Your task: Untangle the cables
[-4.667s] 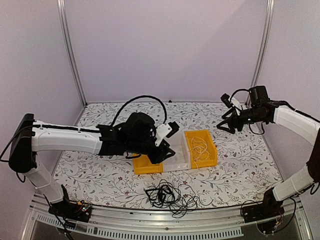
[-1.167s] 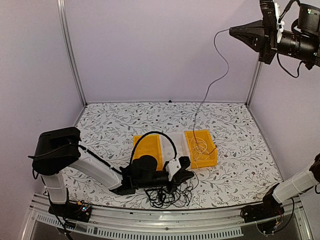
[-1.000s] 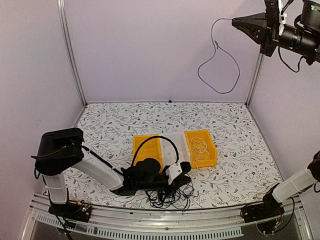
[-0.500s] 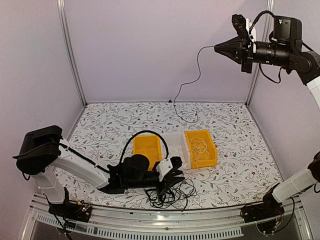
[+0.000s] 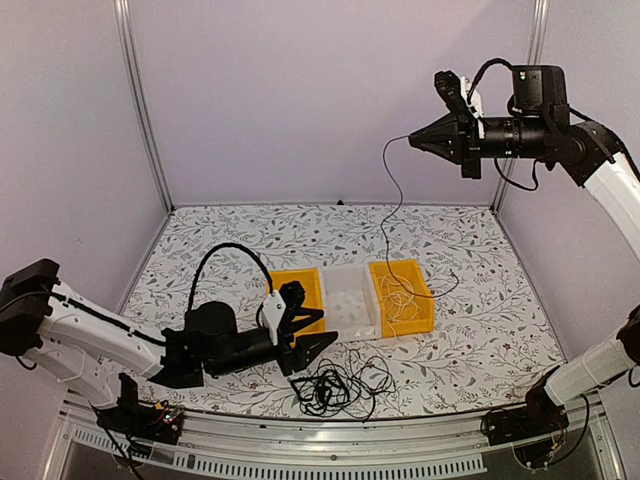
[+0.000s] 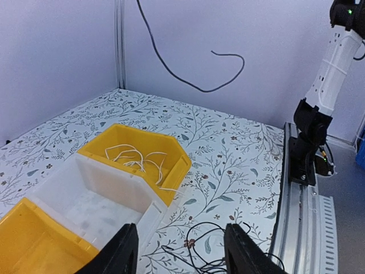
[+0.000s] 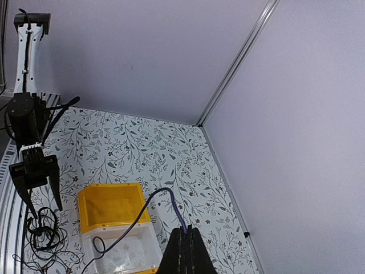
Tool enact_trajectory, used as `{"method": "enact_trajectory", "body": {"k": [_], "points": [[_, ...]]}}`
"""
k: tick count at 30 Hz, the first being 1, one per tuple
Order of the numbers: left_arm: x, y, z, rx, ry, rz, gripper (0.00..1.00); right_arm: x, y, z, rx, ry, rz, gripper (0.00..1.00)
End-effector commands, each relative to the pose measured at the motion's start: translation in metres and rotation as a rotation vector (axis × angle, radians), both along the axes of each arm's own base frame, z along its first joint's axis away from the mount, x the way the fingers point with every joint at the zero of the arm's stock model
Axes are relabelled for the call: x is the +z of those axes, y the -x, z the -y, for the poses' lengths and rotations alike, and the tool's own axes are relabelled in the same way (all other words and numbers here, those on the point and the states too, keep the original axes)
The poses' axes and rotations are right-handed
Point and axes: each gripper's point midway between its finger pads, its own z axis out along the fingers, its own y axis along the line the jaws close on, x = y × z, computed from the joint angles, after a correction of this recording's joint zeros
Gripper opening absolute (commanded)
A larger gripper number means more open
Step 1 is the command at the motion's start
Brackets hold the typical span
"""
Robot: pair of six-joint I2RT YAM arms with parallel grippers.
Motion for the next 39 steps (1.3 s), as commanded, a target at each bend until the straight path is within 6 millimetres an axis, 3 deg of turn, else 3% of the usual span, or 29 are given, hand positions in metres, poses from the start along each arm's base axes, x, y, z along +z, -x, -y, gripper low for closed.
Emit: {"method": "enact_trajectory", "body": {"k": [1, 7, 13, 22, 26, 29, 36, 39], "points": [[0.014, -0.011, -0.025, 0.096, 0.073, -0.019, 0.51, 0.005, 0.005, -0.001, 0.025, -0.041, -0.005, 0.00], [0.010, -0.031, -0.060, 0.269, 0.077, -0.023, 0.52, -0.006, 0.001, -0.006, 0.037, -0.042, -0.039, 0.00], [0.013, -0.034, -0.076, 0.320, 0.093, -0.023, 0.52, -0.026, -0.009, -0.015, 0.050, -0.032, -0.085, 0.00], [0.005, -0.035, -0.088, 0.352, 0.082, -0.035, 0.52, -0.104, -0.027, -0.034, 0.096, 0.000, -0.240, 0.00], [0.000, -0.037, -0.092, 0.370, 0.069, -0.037, 0.52, -0.119, -0.030, -0.040, 0.115, 0.005, -0.288, 0.00], [-0.002, -0.037, -0.092, 0.376, 0.061, -0.037, 0.52, -0.115, -0.029, -0.041, 0.128, -0.005, -0.294, 0.00], [-0.005, -0.040, -0.091, 0.382, 0.044, -0.028, 0.52, -0.066, -0.016, -0.036, 0.145, -0.052, -0.239, 0.00], [-0.005, -0.042, -0.089, 0.381, 0.038, -0.025, 0.52, -0.058, -0.015, -0.036, 0.152, -0.060, -0.227, 0.00]]}}
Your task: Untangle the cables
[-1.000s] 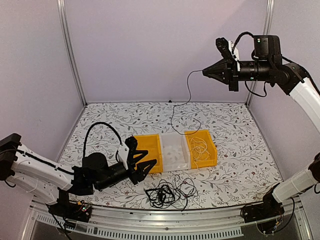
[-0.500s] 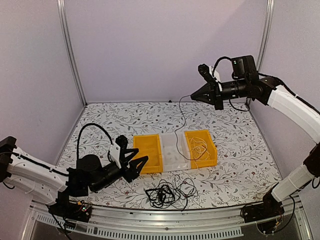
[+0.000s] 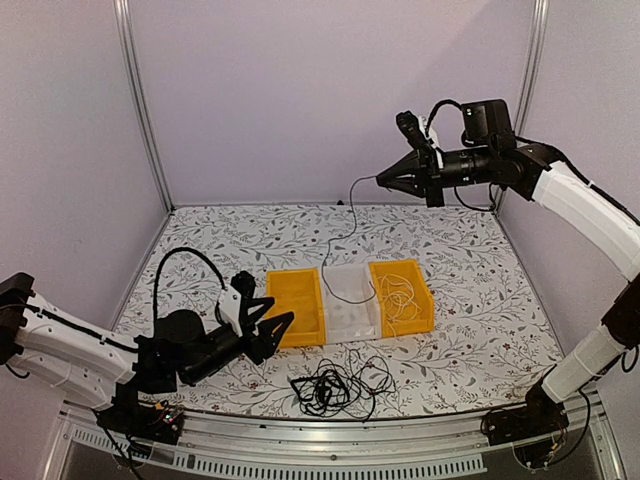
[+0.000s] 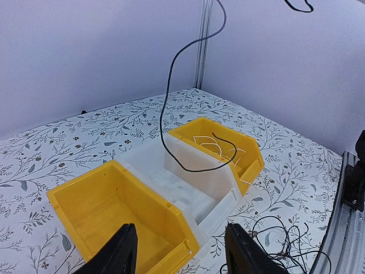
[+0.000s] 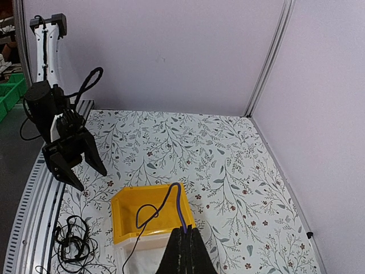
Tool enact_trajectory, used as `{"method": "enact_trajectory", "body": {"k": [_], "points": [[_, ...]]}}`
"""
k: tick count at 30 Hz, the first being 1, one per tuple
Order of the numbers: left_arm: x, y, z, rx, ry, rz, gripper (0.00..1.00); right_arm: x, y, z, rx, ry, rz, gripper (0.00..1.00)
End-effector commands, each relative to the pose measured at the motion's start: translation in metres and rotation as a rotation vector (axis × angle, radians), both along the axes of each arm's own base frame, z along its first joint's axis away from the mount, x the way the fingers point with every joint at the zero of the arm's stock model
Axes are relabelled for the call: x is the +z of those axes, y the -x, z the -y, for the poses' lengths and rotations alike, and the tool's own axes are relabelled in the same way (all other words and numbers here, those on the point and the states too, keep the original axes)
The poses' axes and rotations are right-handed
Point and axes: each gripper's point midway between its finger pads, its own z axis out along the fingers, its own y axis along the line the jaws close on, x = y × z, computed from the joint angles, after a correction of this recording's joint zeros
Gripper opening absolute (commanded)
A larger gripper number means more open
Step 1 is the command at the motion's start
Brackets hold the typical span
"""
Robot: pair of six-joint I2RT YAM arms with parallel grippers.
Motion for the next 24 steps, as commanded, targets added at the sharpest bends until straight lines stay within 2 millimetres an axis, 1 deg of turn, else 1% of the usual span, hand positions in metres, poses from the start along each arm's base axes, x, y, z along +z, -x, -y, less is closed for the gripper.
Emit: {"method": "enact_trajectory", "body": {"k": [1, 3, 8, 11, 19, 24], "points": [[-0.003, -0.008, -0.001, 0.021, -0.018, 0.004, 0.52, 0.036, 0.013, 0.004, 0.022, -0.054, 0.044, 0.00], [-0.002, -0.008, 0.000, 0.019, -0.022, 0.006, 0.52, 0.029, 0.012, 0.003, 0.028, -0.052, 0.026, 0.00], [-0.003, -0.008, 0.001, 0.017, -0.023, 0.004, 0.52, 0.001, 0.006, -0.003, 0.040, -0.035, -0.032, 0.00], [-0.005, -0.008, -0.001, 0.021, -0.025, -0.002, 0.52, -0.008, 0.001, -0.005, 0.036, -0.024, -0.045, 0.00], [-0.009, -0.009, -0.003, 0.031, -0.034, -0.007, 0.52, -0.012, -0.005, -0.011, 0.052, -0.028, -0.068, 0.00], [-0.012, -0.010, -0.003, 0.033, -0.041, -0.012, 0.52, -0.019, -0.007, -0.014, 0.064, -0.026, -0.094, 0.00]]}}
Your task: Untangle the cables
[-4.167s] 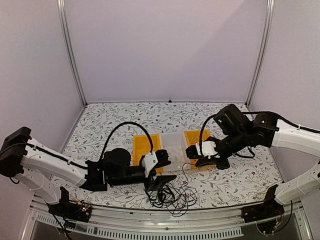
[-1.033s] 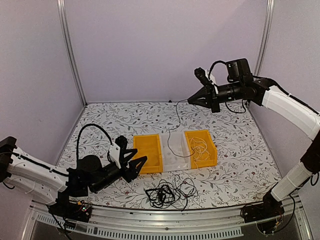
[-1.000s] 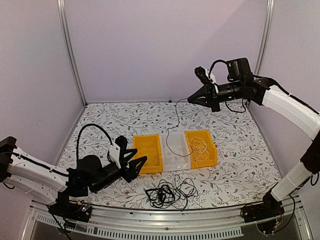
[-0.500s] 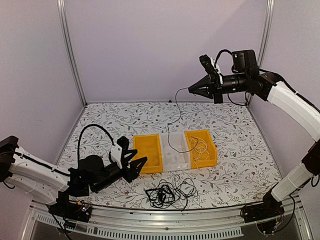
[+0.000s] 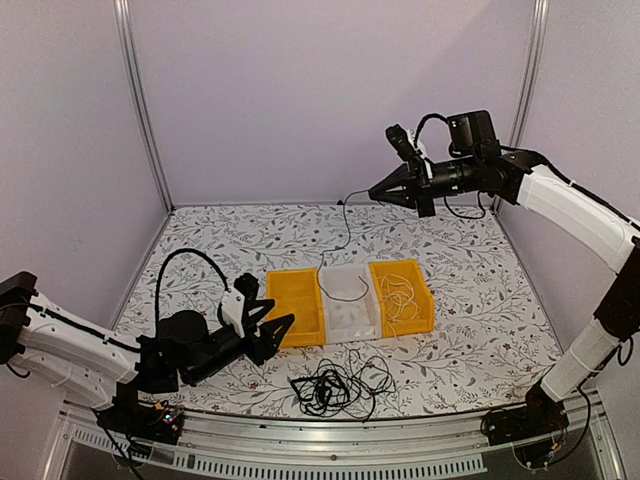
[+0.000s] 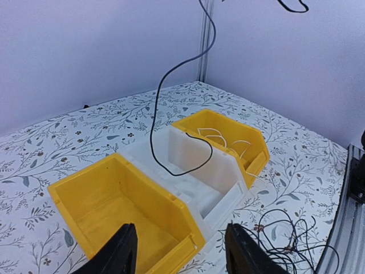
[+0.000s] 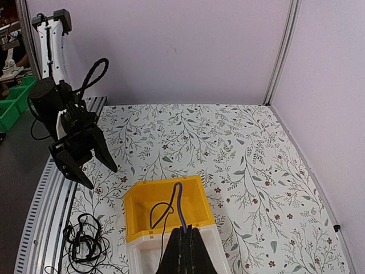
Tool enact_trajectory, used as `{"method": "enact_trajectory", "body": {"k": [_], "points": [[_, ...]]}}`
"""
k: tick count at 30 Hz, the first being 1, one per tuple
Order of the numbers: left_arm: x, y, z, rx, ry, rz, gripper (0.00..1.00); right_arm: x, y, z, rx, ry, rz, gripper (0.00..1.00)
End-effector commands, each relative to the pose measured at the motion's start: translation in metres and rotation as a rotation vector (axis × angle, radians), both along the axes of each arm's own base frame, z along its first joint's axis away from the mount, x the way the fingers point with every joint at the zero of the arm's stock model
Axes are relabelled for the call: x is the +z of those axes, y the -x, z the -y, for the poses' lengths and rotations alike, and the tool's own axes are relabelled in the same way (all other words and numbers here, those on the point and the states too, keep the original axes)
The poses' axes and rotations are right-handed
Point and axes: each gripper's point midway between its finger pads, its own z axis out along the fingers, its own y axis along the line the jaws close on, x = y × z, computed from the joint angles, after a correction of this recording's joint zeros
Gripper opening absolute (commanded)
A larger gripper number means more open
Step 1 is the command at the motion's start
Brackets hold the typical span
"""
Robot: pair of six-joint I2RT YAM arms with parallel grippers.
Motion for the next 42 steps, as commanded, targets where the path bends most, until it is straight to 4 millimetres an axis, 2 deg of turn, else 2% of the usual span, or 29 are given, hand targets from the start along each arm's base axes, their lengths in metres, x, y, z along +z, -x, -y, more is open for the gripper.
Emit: {"method": "enact_trajectory", "body": {"k": [1, 4, 14, 19, 24, 30, 36, 42], "points": [[-0.002, -0.006, -0.003, 0.026, -0.007, -0.002, 0.52, -0.002, -0.004, -0.005, 0.020, -0.018, -0.023, 0.00], [-0.004, -0.006, -0.003, 0.028, -0.010, -0.004, 0.52, -0.016, -0.006, -0.007, 0.023, -0.004, -0.051, 0.00], [-0.004, -0.006, -0.007, 0.031, -0.016, -0.007, 0.52, -0.089, -0.015, 0.000, -0.025, 0.108, -0.100, 0.00], [-0.004, -0.007, -0.010, 0.039, -0.020, -0.003, 0.52, -0.097, -0.018, 0.006, -0.050, 0.111, -0.096, 0.00], [-0.004, -0.007, -0.007, 0.033, -0.030, -0.003, 0.52, -0.104, -0.029, 0.009, -0.105, 0.134, -0.090, 0.00], [-0.007, -0.008, -0.005, 0.034, -0.046, -0.012, 0.52, -0.130, -0.038, 0.015, -0.160, 0.201, -0.107, 0.00], [-0.007, -0.010, -0.002, 0.037, -0.072, -0.021, 0.52, -0.156, -0.032, 0.017, -0.147, 0.259, -0.126, 0.00], [-0.009, -0.015, 0.001, 0.049, -0.081, -0.024, 0.52, -0.178, -0.016, -0.004, -0.086, 0.318, -0.158, 0.00]]}}
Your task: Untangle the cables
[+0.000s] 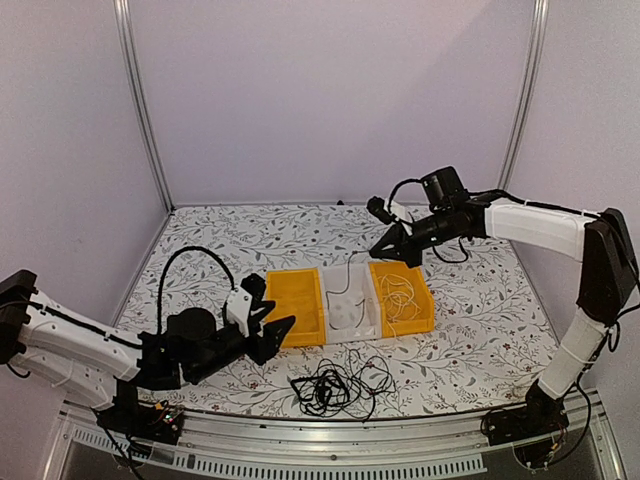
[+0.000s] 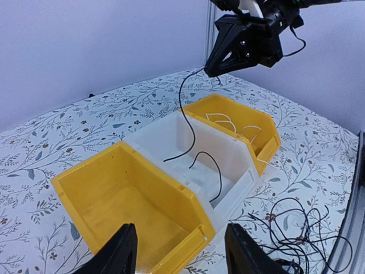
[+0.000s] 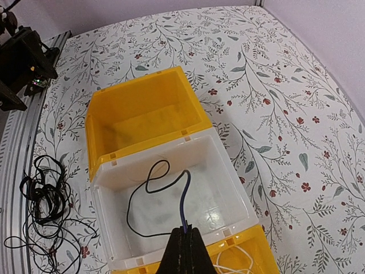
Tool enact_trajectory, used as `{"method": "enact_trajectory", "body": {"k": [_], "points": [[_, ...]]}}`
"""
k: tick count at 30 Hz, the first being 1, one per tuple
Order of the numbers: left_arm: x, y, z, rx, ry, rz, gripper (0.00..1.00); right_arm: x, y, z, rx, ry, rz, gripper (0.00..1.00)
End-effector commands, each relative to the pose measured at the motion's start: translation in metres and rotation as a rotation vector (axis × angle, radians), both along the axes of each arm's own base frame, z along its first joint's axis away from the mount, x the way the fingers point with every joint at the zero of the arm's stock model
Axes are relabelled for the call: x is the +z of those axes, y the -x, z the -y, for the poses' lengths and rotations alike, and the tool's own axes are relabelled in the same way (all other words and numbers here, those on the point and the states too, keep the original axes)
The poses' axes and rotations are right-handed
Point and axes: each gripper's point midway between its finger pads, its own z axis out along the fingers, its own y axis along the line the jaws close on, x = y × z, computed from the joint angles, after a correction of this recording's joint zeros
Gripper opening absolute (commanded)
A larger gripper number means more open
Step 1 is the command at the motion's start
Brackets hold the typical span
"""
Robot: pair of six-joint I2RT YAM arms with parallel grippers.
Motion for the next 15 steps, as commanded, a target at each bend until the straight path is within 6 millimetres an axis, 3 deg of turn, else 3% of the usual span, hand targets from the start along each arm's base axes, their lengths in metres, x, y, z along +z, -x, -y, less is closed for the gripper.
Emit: {"method": "enact_trajectory", "body": {"k": [1, 6, 15], "points": [[0.001, -0.010, 0.003, 0.030, -0.010, -0.001, 0.52, -0.025, 0.012, -0.018, 0.042, 0.070, -0.033, 0.00], [0.000, -0.013, 0.012, 0.019, -0.031, -0.002, 0.52, -0.052, 0.018, -0.040, 0.076, 0.136, -0.061, 0.00], [-0.005, -0.015, 0.020, 0.013, -0.039, -0.009, 0.52, -0.081, 0.007, -0.046, 0.036, 0.179, -0.129, 0.00]]}}
